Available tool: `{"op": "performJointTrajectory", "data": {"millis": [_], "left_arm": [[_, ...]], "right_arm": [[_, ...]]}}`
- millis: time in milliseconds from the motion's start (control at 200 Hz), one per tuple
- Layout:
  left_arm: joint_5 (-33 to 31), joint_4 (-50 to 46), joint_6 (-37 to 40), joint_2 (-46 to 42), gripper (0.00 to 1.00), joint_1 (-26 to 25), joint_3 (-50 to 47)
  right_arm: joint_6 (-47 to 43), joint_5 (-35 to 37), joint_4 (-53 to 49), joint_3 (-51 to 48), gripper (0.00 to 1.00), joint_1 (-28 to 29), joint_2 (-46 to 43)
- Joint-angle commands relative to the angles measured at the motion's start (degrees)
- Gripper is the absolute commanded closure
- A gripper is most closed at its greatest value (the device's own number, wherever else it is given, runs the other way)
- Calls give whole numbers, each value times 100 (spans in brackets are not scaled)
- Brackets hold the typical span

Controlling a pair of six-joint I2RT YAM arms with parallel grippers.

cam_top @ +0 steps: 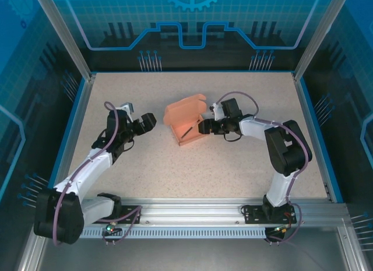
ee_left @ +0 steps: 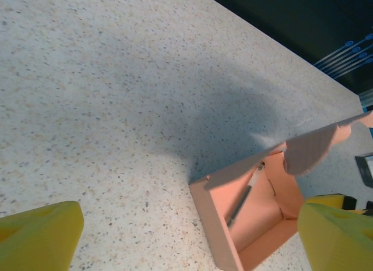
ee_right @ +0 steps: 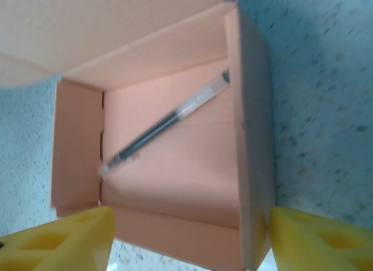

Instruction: Fold the paper box

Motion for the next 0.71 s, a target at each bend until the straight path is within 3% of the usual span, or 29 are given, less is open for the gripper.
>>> {"op": "performJointTrajectory", "data": {"millis": [0, 125, 360, 505, 700], "left_arm": [[594, 714, -6, 206, 7, 4, -23], [764, 1154, 265, 454, 9, -160, -139], [434, 1462, 1414, 964, 11, -550, 25], [456, 1946, 1842, 1396, 12, -573, 58], [500, 2139, 2485, 1913, 12, -632, 314]], "right_arm": [[17, -132, 131, -218, 30, 155, -374], [-294, 300, -122, -275, 29, 129, -767], [-1457, 1384, -645, 286, 28, -65, -1095], [-2235, 1562, -575, 684, 29, -139, -865], [-3060, 1195, -651, 1301, 29, -151, -348]]}}
